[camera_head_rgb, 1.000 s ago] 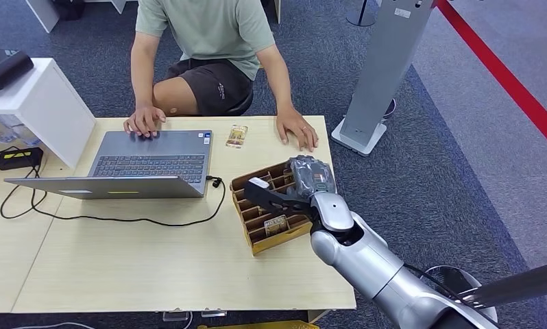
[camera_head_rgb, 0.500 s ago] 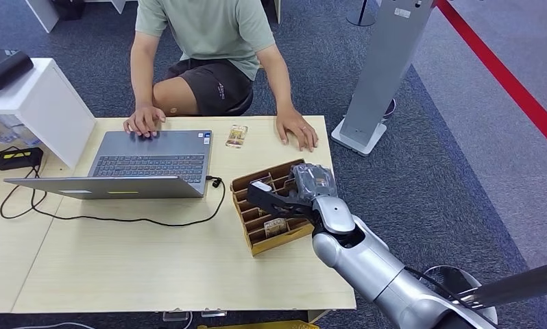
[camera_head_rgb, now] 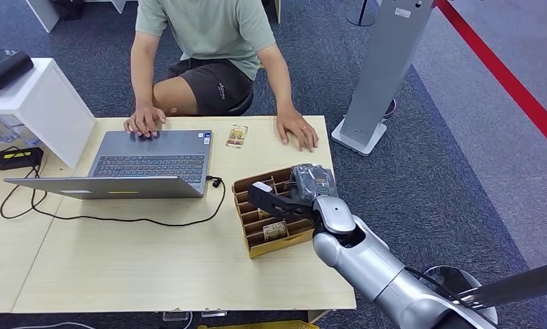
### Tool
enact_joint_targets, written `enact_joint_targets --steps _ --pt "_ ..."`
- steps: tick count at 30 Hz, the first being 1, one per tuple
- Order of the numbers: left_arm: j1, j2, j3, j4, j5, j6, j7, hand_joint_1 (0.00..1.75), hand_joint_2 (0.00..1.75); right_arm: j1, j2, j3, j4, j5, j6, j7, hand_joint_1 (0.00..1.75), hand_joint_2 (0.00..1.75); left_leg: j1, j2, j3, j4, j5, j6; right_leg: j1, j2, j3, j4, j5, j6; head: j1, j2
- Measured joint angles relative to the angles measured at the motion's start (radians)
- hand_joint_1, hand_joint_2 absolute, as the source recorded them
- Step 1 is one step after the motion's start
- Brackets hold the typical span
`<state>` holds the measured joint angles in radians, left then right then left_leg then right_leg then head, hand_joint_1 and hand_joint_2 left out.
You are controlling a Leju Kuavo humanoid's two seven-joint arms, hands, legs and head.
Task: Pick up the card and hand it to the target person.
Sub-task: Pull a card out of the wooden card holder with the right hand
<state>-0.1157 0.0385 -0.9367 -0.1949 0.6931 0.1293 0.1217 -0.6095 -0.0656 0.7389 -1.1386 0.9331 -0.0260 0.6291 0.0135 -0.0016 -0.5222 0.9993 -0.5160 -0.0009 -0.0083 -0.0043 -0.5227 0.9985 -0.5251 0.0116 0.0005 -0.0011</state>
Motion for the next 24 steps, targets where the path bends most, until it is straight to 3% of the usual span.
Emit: enact_joint_targets --steps 4,9,20,24 --pt "0.0 0.0 -0.005 0.0 0.0 0.0 0.0 0.0 1.75 -0.001 0.0 0.0 -0.001 -0.001 -0.001 0.0 1.74 1.75 0.0 0.0 0.0 0.0 0.0 0.0 0.0 0.0 0.0 0.0 0.0 0.0 0.0 0.0" --pt "0.0 0.0 -0.009 0.0 -0.003 0.0 0.0 0.0 1.75 -0.001 -0.001 0.0 -0.001 -0.003 -0.001 0.0 1.5 1.75 0.0 0.0 0.0 0.0 0.0 0.0 0.0 0.0 0.0 0.0 0.0 0.0 0.0 0.0" --pt "-0.004 0.0 -0.015 0.0 -0.014 -0.004 -0.002 0.0 1.75 -0.003 -0.002 0.0 -0.004 -0.006 0.0 -0.004 1.5 1.75 0.0 0.0 0.0 0.0 0.0 0.0 0.0 0.0 0.0 0.0 0.0 0.0 0.0 0.0" --pt "-0.014 0.0 -0.02 0.0 -0.023 -0.013 0.008 0.0 1.75 -0.038 0.012 0.004 0.005 -0.053 0.007 -0.046 1.5 1.75 0.0 0.0 -0.001 0.0 0.0 0.0 0.0 0.0 0.0 0.001 0.0 0.0 0.001 0.0"
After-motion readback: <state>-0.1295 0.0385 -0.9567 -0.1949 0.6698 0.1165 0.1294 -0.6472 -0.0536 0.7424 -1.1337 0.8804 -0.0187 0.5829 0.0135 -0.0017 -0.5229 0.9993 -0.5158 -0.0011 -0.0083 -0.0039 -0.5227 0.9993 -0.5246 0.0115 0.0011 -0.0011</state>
